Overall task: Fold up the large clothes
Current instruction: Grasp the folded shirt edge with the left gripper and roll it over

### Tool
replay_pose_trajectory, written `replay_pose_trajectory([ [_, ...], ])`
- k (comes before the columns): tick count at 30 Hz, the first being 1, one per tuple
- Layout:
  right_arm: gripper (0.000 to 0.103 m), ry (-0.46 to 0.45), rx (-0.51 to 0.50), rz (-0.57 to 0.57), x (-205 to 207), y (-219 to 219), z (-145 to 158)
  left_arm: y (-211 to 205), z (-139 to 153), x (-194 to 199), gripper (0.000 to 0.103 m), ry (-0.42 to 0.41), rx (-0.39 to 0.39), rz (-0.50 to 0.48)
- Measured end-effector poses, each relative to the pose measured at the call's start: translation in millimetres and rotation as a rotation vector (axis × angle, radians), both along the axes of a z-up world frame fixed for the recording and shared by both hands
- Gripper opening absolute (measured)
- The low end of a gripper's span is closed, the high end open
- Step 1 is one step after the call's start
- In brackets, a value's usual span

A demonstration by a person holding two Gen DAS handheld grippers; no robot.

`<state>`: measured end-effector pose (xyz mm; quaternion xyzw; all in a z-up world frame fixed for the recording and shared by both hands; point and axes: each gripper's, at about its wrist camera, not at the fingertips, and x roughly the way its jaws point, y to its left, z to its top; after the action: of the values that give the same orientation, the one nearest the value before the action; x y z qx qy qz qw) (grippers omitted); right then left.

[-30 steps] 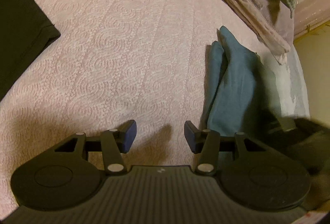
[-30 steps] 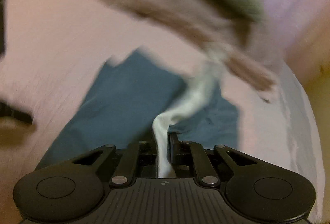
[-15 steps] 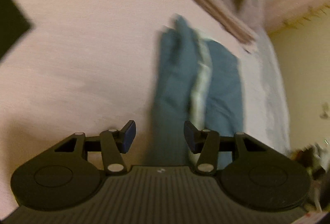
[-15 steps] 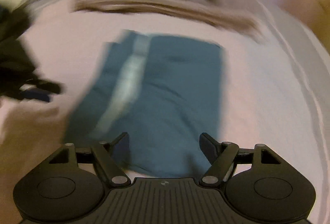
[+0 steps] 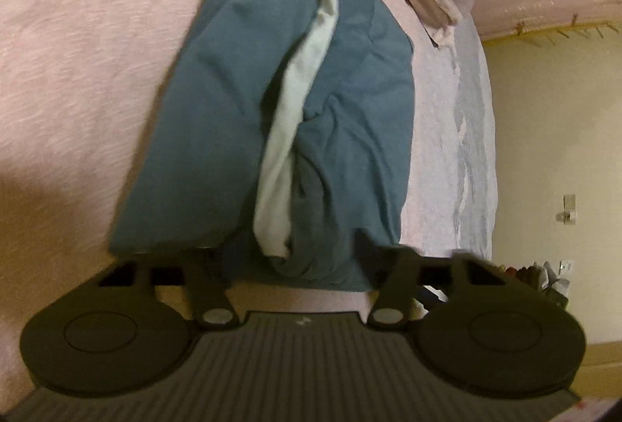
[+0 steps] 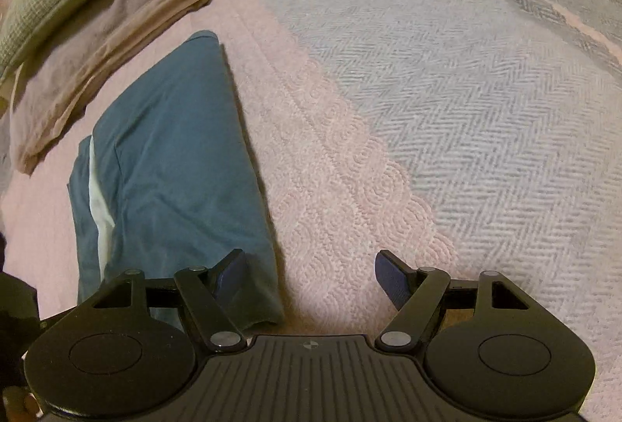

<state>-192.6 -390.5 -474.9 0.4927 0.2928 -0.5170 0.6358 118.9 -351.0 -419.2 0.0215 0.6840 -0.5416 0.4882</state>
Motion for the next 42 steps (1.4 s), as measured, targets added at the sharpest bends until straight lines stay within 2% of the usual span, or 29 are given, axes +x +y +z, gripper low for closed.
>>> replay_pose_trajectory([
  [2, 0.071, 0.012, -0.008, 0.028, 5.5, 4.6, -0.8, -4.0, 3.3, -4.7, 0.007, -0.036, -0.018, -0.017],
  [3, 0.071, 0.030, -0.010, 0.048, 10.8, 4.6, -1.2, -3.0, 10.4, -7.2, 0.007, -0.082, -0.040, -0.024],
  [6, 0.071, 0.110, -0.043, 0.143, 32.7, 9.4, -3.9, 15.8, 46.5, -13.2, 0.006, -0.260, -0.183, -0.052],
  [8, 0.071, 0.159, -0.071, 0.217, 49.4, 15.8, -3.5, 33.2, 60.8, -12.4, 0.006, -0.337, -0.241, -0.041],
  [9, 0.071, 0.174, -0.075, 0.248, 57.7, 18.8, -5.3, 44.0, 62.0, -9.3, 0.006, -0.370, -0.244, -0.027],
  [11, 0.071, 0.200, -0.068, 0.296, 72.3, 24.3, -10.7, 57.2, 49.5, -3.1, 0.006, -0.410, -0.199, -0.006],
  [14, 0.071, 0.230, -0.056, 0.316, 83.1, 27.6, -17.6, 66.0, 10.4, 2.8, 0.006, -0.407, -0.076, 0.022],
  [16, 0.071, 0.243, -0.058, 0.332, 84.8, 25.1, -19.8, 66.7, -1.0, 2.5, 0.008, -0.398, -0.058, 0.030],
  [20, 0.071, 0.248, -0.022, 0.335, 77.3, 16.9, -10.5, 61.4, 6.1, 9.2, 0.013, -0.372, -0.043, 0.010],
  [24, 0.071, 0.208, -0.036, 0.284, 62.2, -1.3, 10.6, 59.6, 29.4, 41.9, 0.029, -0.277, -0.094, 0.001],
  [26, 0.071, 0.195, -0.062, 0.265, 57.2, -16.6, 15.1, 40.9, 43.8, 50.2, 0.029, -0.269, -0.124, 0.006],
  [29, 0.071, 0.113, -0.085, 0.227, 54.5, -50.2, 10.8, -3.2, 59.3, 60.1, 0.030, -0.329, -0.189, -0.024],
  [32, 0.071, 0.022, -0.098, 0.150, 51.7, -90.4, 6.3, -62.1, 59.5, 63.6, 0.045, -0.350, -0.244, -0.049],
  [34, 0.071, -0.006, -0.102, 0.124, 53.3, -112.8, 7.8, -97.1, 55.2, 61.6, 0.045, -0.379, -0.257, -0.072],
  [38, 0.071, -0.066, -0.142, 0.127, 67.4, -143.7, 14.6, -143.0, 43.8, 58.3, 0.044, -0.462, -0.227, -0.131],
  [42, 0.071, -0.062, -0.135, 0.161, 80.6, -154.1, 5.4, -158.2, 26.0, 59.5, 0.037, -0.455, -0.205, -0.135],
])
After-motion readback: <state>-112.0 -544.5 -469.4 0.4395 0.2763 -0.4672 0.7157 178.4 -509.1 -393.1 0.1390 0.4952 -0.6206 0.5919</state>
